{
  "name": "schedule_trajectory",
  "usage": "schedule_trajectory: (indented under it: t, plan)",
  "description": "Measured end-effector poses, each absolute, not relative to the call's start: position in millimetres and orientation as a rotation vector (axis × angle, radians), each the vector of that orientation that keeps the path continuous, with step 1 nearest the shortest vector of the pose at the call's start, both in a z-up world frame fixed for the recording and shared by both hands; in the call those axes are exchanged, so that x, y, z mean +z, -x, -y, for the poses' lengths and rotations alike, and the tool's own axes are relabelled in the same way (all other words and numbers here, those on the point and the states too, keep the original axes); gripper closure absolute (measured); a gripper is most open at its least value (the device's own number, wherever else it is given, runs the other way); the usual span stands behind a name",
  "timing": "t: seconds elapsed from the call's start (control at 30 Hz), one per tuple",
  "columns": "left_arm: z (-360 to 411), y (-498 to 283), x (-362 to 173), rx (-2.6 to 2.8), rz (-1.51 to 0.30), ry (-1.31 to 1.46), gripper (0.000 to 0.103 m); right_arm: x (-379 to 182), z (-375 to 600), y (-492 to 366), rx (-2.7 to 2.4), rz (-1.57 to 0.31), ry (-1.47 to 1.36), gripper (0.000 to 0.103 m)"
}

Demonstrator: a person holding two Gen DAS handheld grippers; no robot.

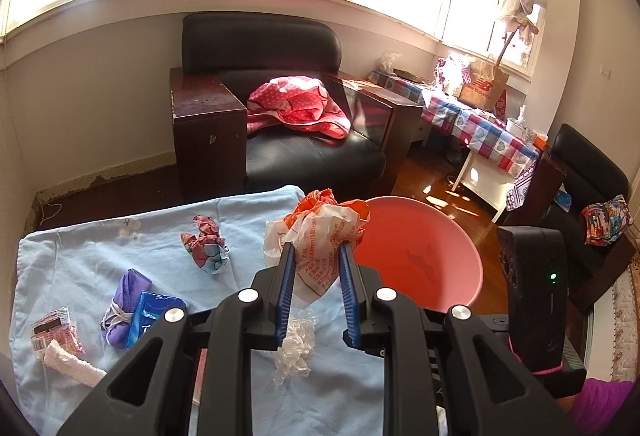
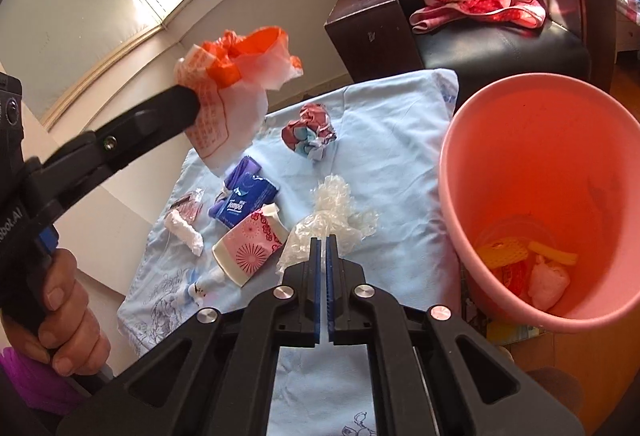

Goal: Collect trash

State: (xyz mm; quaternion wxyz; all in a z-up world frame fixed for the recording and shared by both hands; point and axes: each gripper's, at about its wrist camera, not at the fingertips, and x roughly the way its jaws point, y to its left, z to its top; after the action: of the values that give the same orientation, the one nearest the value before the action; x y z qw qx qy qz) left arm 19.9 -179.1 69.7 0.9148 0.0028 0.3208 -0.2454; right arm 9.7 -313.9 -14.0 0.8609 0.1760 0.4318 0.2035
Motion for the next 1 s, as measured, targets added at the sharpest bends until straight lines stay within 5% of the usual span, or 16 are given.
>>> schedule_trajectory:
  t: [0.03, 0.1, 0.13, 1.0]
  plan:
    - [178, -20, 71, -0.49, -0.658, -0.005, 0.082, -16, 310, -11, 0.432, -0.914, -0.365, 0.095]
    - [175, -18, 75, -0.46, -0.651, 0.002, 0.082, -17, 305, -13, 0.451, -0.913, -0.361, 0.068]
    - [173, -18, 77, -0.448, -0.648, 0.008, 0.082, -17, 304, -13, 0.461, -0.91, -0.358, 0.066]
    - [95, 0, 68, -0.439, -0.66, 0.092, 0.082, -19, 258, -33, 0.295, -0.956, -0.227, 0.059]
